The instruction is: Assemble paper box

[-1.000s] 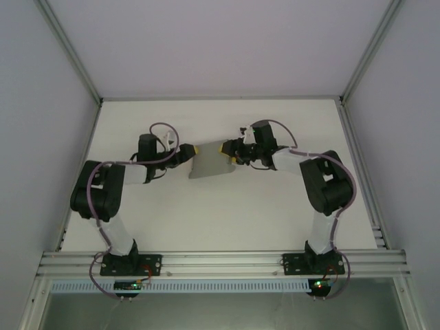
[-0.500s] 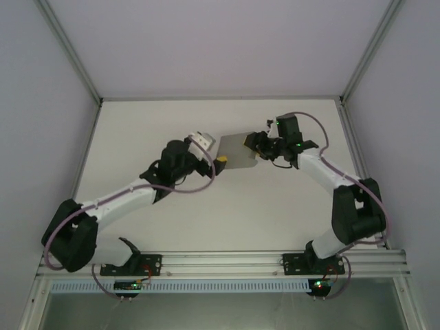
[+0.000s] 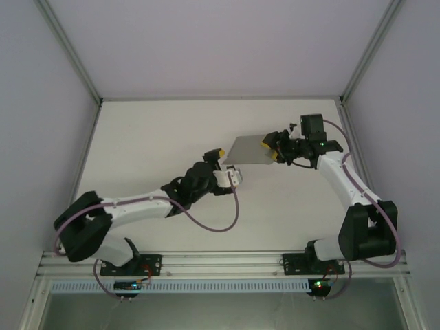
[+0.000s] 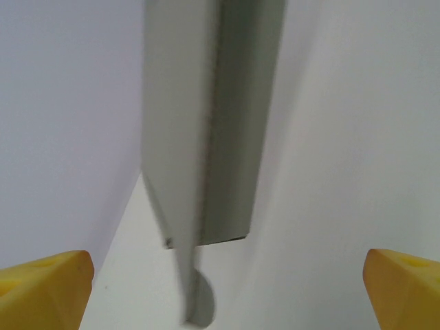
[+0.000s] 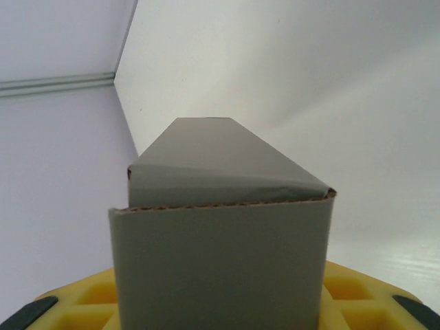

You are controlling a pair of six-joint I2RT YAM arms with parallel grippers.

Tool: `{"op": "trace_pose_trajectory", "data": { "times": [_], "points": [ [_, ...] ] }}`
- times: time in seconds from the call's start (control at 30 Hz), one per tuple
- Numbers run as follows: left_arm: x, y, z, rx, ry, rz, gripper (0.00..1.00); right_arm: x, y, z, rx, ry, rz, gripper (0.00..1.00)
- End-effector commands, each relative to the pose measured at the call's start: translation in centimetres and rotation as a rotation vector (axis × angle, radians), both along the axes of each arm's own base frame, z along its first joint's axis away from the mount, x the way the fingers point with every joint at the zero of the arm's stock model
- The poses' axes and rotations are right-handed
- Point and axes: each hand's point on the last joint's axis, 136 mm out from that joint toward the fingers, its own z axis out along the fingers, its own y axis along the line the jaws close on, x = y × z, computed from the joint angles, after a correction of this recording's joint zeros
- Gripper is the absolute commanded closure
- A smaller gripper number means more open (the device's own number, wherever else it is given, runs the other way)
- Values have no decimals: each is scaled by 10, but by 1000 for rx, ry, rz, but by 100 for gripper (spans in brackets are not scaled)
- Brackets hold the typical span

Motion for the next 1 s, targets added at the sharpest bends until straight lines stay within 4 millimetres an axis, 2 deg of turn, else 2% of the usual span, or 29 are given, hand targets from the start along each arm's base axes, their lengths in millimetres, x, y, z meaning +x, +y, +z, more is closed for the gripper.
{"op": "trace_pose_trajectory", "data": {
  "times": [0.0,0.17,0.33,0.4,0.5,0.8,0.97],
  "points": [
    [19,-5,27,23,-156,50,0,-7,10,16,88,41,33,58],
    [23,-10,37,-19,-195,62,1,-10,15,12,105,82,41,56],
    [27,-10,34,9,-209,74,6,-14,21,11,118,104,61,56],
    [27,-9,35,-9,-213,69,15,-16,22,11,111,112,63,55],
    [28,-9,36,-18,-204,58,19,-21,24,8,122,121,86,55],
    [35,-4,39,-24,-219,79,50,-26,28,2,137,138,118,51],
    [32,-4,37,-3,-201,59,55,-22,30,5,153,98,135,40]
  ]
}}
